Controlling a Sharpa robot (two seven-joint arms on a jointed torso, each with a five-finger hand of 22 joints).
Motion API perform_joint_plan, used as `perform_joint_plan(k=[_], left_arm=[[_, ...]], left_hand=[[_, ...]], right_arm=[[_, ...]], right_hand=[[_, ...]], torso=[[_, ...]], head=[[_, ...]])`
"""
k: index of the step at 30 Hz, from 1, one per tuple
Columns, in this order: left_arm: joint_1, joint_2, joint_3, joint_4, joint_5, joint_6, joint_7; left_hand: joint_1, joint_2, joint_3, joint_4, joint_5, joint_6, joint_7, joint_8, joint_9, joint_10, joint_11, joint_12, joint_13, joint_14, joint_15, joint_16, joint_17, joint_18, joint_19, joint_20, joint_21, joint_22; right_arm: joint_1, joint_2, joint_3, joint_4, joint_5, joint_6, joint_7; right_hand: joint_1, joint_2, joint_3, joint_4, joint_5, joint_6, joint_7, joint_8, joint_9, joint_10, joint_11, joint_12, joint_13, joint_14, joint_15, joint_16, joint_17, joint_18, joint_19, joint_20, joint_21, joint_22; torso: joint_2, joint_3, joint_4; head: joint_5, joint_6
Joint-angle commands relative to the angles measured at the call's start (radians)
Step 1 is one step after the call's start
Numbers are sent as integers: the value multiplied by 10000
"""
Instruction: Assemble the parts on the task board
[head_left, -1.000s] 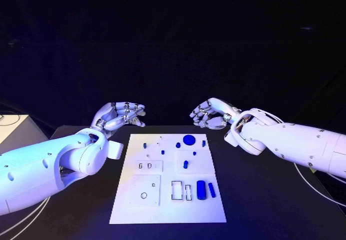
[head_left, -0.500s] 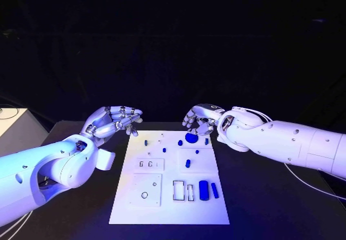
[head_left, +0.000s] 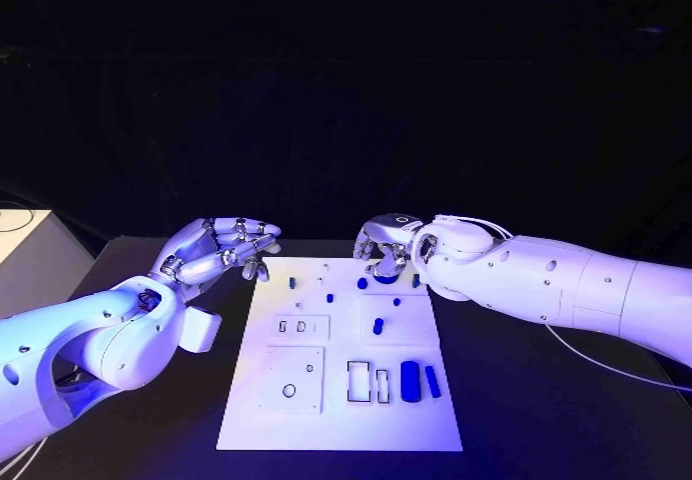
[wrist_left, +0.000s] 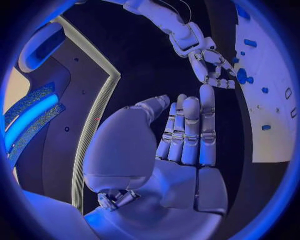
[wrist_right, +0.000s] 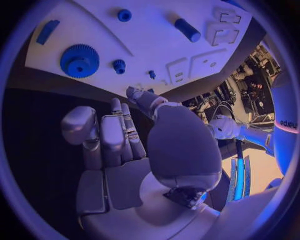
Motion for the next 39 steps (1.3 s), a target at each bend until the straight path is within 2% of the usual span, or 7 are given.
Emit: perform_joint_plan(k=[1,9,11,16,28,39], left_arm=[[24,-5,13,69,-83,359,-17],[41,-18,16,71,-2,442,-58],[43,-22,16,58,43,460,-67],[49,-44,17,51,112,484,-80],[69,-47,19,78,144,531,-102],[78,-46,20,74,146,554,-119]], left_hand=[[-77,1,29,-14,-13,-84,19,14,11,-69,-24,30,9,27,40,60,8,38,-80,-19,41,13],[-97,-6,26,-11,-20,-109,27,7,21,-92,-18,56,35,49,46,133,75,40,-96,-12,93,47],[-105,-7,23,-8,-22,-112,29,7,24,-96,-16,62,41,57,48,154,97,40,-100,-10,104,54],[-108,-8,23,-8,-23,-115,30,7,26,-100,-16,66,45,67,49,176,123,40,-103,-9,112,59],[-108,-8,23,-8,-23,-115,30,7,26,-100,-16,66,45,67,49,176,123,40,-103,-9,112,59],[-107,-6,27,-14,-23,-120,29,9,36,-113,-17,83,62,79,50,218,158,42,-112,-5,144,79]], right_arm=[[-24,41,-4,-30,-504,578,-299],[-83,56,-16,-38,-551,822,-296],[-100,53,-19,-41,-555,885,-293],[-127,48,-24,-39,-562,954,-300],[-159,149,-30,-189,-568,778,-283],[-177,235,-35,-291,-655,827,-311]], right_hand=[[-10,-99,-34,56,-59,-85,-6,-73,15,-118,-19,-22,15,133,70,84,17,-222,123,-14,142,176],[-32,-139,-123,94,-70,-109,-21,-80,32,-226,-21,-25,21,111,72,148,30,-226,140,-8,186,231],[-29,-143,-136,98,-63,-114,-24,-81,35,-247,-21,-24,22,107,73,158,31,-226,140,-7,191,238],[-32,-150,-164,108,-54,-118,-24,-81,40,-277,-20,-23,24,103,74,182,46,-225,138,-5,193,240],[45,-21,-149,159,98,-42,-8,-31,88,-300,-8,4,48,72,83,256,48,-229,135,4,228,293],[68,20,-124,173,140,-36,-6,-25,99,-284,-7,13,55,69,86,290,66,-238,149,7,273,359]], torso=[[67,-6,63],[108,-18,102],[112,-14,105],[172,-33,96],[229,-65,170],[282,-67,170]], head=[[18,-50],[-1,-138],[-12,-140],[-42,-113],[-100,-105],[-111,-141]])
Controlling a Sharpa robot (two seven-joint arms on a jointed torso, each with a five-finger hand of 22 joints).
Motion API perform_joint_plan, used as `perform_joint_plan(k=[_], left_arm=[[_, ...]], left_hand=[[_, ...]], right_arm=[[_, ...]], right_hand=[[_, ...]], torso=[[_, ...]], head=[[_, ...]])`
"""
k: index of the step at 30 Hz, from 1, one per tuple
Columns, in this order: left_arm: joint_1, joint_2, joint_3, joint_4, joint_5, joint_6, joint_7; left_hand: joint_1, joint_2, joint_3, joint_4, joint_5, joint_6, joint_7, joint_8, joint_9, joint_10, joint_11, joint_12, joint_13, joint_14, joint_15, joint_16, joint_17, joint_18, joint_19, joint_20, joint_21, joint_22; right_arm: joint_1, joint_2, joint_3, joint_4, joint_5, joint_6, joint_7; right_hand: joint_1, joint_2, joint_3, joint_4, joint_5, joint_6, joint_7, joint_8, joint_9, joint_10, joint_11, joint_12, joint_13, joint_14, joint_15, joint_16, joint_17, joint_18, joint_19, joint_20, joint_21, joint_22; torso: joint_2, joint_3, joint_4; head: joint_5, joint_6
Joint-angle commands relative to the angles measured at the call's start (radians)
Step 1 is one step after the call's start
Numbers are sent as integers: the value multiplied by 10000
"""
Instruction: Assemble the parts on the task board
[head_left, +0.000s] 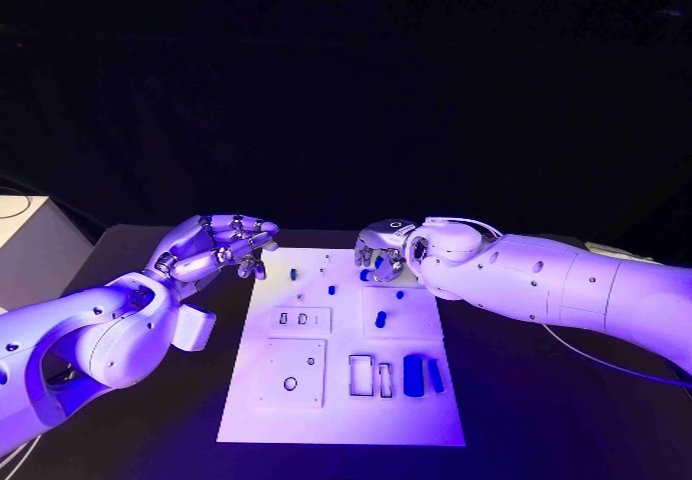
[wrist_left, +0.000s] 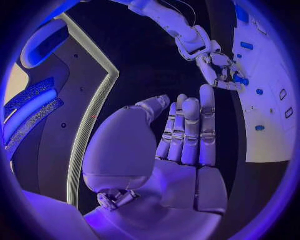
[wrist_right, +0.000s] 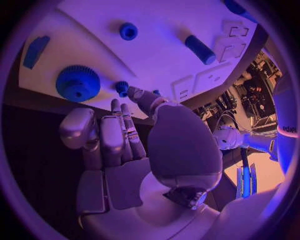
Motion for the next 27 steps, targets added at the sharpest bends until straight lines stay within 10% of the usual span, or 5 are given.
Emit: perform_joint_plan(k=[1,27], left_arm=[[16,10,10,24,71,195,23],[17,24,10,-84,68,259,-45]], left_hand=[[-108,-6,28,-14,-23,-83,-9,12,8,-80,17,32,9,46,14,35,8,42,-43,-5,30,8],[-102,5,37,-21,-22,-85,-11,16,18,-90,16,50,25,45,13,58,18,44,-53,-2,60,27]], right_arm=[[-30,41,-8,-21,-188,143,-19],[-140,80,-20,-120,-262,-122,-139]], right_hand=[[103,55,0,50,76,-1,29,12,14,-41,-2,12,19,108,48,37,5,-87,78,7,83,46],[324,425,587,169,-94,516,-79,386,348,935,-171,107,167,64,-67,366,77,-293,395,-74,1039,1418]], torso=[[34,-3,11],[69,-30,42]], head=[[-10,-28],[-34,-101]])
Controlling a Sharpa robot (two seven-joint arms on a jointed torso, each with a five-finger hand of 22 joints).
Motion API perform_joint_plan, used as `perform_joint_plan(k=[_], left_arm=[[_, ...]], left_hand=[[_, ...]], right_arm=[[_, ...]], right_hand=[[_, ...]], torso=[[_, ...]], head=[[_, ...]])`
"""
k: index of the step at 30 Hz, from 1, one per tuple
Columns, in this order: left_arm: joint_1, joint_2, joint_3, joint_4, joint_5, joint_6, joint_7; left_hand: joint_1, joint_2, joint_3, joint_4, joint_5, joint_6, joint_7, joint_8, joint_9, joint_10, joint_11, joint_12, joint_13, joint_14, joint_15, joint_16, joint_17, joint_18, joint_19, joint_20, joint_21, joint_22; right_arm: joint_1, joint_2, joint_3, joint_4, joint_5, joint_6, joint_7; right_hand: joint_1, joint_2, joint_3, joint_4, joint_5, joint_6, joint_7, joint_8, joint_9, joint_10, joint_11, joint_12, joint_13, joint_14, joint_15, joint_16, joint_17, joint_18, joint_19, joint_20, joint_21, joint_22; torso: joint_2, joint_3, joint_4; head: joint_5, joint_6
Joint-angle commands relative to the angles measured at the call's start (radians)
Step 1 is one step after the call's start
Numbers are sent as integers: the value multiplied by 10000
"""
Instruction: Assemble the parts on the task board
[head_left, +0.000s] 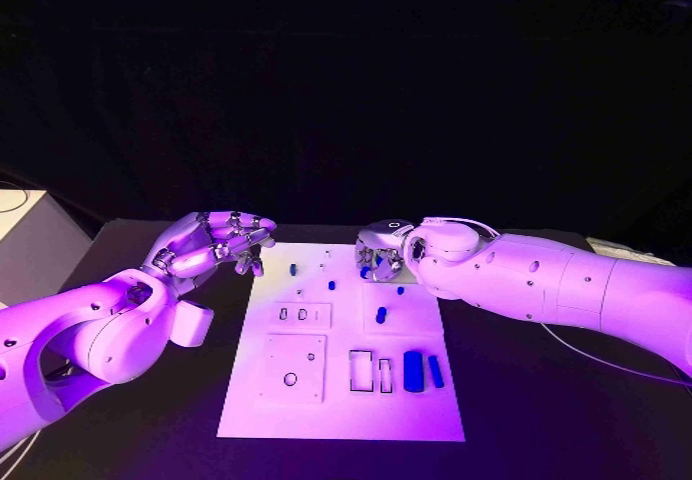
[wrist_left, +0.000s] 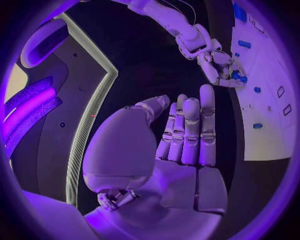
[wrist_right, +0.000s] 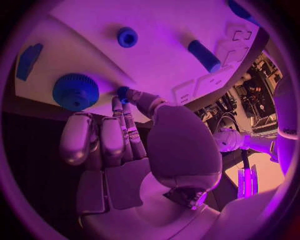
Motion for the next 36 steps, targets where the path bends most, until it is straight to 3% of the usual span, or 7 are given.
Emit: perform_joint_plan(k=[1,9,17,21,28,31,36], left_arm=[[14,17,9,11,55,211,9],[14,10,9,2,55,247,-33],[14,-3,9,-3,54,264,-34],[14,-8,9,-10,53,258,-32],[14,13,9,-7,51,267,-22],[14,29,9,-5,49,273,-23],[15,58,10,10,41,285,-26]], left_hand=[[-103,5,38,-21,-22,-85,-11,16,9,-53,-21,51,9,46,12,58,9,44,-54,-3,60,9],[-96,16,47,-27,-24,-86,-12,20,16,-61,-23,64,22,47,11,78,23,46,-63,-2,83,23],[-84,31,59,-36,-27,-91,-11,20,23,-72,-23,74,33,33,11,77,8,47,-73,-1,102,36],[-72,44,72,-46,-31,-94,-11,22,30,-85,-23,85,44,25,11,87,12,48,-85,0,122,49],[-72,44,72,-46,-31,-94,-11,22,30,-85,-23,85,44,25,11,87,12,48,-85,0,122,49],[-72,44,72,-46,-31,-94,-11,22,30,-85,-23,85,44,25,11,87,12,48,-85,0,122,49],[-72,44,72,-46,-31,-94,-11,22,30,-85,-23,85,44,25,11,87,12,48,-85,0,122,49]], right_arm=[[-23,19,-6,-24,-218,-213,-147],[-40,-3,-6,45,-480,-982,-418],[-48,-120,1,479,-725,-2038,-661],[-45,-58,15,605,-845,-2566,-879],[-40,334,33,344,-1054,-3002,-1251],[-40,530,38,141,-1084,-3086,-1308],[-45,854,43,-225,-1070,-3081,-1396]], right_hand=[[95,196,155,-35,-158,144,-13,128,76,231,-34,30,48,63,-91,63,4,-149,93,-16,151,208],[430,464,533,-282,-299,303,-86,345,340,617,-137,30,175,53,-180,146,-10,-252,223,-104,605,861],[303,329,706,-414,304,272,-84,447,565,725,-138,-51,258,56,-180,244,14,-293,244,-111,828,1171],[253,282,698,-418,371,278,-90,470,605,740,-143,-56,269,57,-182,259,13,-316,277,-111,918,1306],[197,239,687,-414,421,283,-97,492,645,751,-147,-62,278,63,-184,286,36,-325,286,-110,959,1366],[181,225,680,-412,418,284,-99,497,654,754,-149,-63,281,63,-184,290,36,-325,285,-110,963,1371],[141,190,658,-407,395,283,-104,508,678,758,-152,-67,286,65,-186,301,39,-328,286,-109,978,1394]], torso=[[7,-11,11],[11,-16,5],[17,-28,18],[22,-34,21],[40,-46,49],[47,-37,42],[58,-58,76]], head=[[-8,-2],[1,22],[31,28],[35,68],[-2,84],[-3,86],[-31,76]])
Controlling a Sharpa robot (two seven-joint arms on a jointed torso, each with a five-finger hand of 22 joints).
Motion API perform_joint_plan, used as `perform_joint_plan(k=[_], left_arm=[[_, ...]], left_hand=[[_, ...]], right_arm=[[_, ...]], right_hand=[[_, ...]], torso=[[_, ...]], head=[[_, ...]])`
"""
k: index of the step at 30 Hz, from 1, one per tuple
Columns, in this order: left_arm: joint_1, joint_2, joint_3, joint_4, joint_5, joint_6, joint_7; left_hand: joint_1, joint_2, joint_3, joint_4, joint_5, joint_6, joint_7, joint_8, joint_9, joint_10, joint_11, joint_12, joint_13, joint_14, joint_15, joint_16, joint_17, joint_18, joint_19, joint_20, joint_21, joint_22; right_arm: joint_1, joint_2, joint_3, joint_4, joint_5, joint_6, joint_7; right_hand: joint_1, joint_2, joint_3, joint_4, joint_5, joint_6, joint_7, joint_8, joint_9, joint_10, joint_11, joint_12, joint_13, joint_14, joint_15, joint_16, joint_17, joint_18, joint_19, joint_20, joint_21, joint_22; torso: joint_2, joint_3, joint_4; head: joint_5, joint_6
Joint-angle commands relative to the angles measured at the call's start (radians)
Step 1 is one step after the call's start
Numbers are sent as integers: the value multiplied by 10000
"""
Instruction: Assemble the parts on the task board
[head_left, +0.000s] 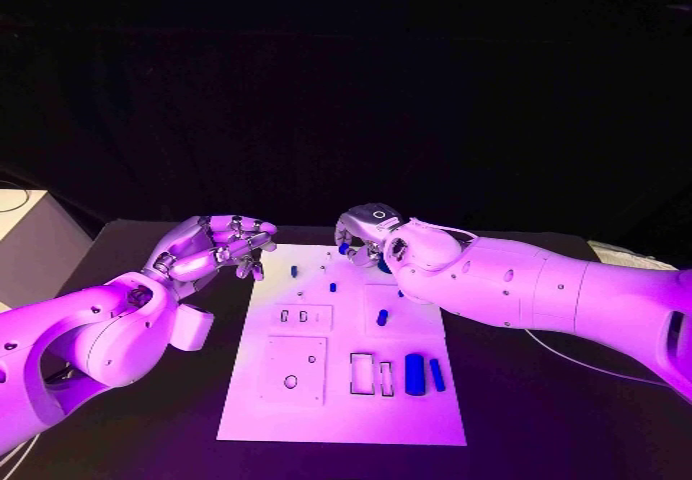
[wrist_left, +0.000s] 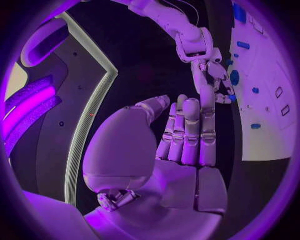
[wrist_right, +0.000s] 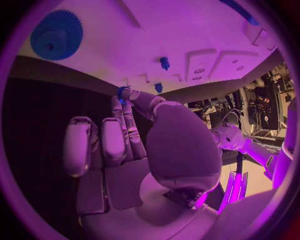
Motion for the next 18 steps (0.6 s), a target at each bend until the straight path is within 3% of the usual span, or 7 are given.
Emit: perform_joint_plan(k=[1,18], left_arm=[[14,29,9,45,35,186,50],[60,28,17,149,-9,205,32]], left_hand=[[-72,44,43,-17,-31,-59,25,22,9,-49,14,47,9,26,11,37,0,48,-85,0,36,10],[-72,44,43,-17,-31,-59,25,22,9,-49,14,47,9,26,11,37,0,48,-85,0,36,10]], right_arm=[[-12,185,7,-199,-203,-273,-320],[-215,751,11,-764,-58,-193,-393]], right_hand=[[-83,-16,-23,25,-40,42,-32,43,25,295,-207,-28,209,46,-57,48,-5,-176,41,-5,59,26],[-173,-44,-65,66,-153,20,-41,59,77,284,-210,-41,217,38,-57,51,-39,-180,39,-2,82,64]], torso=[[22,-13,30],[114,-96,221]], head=[[-16,-14],[-40,13]])
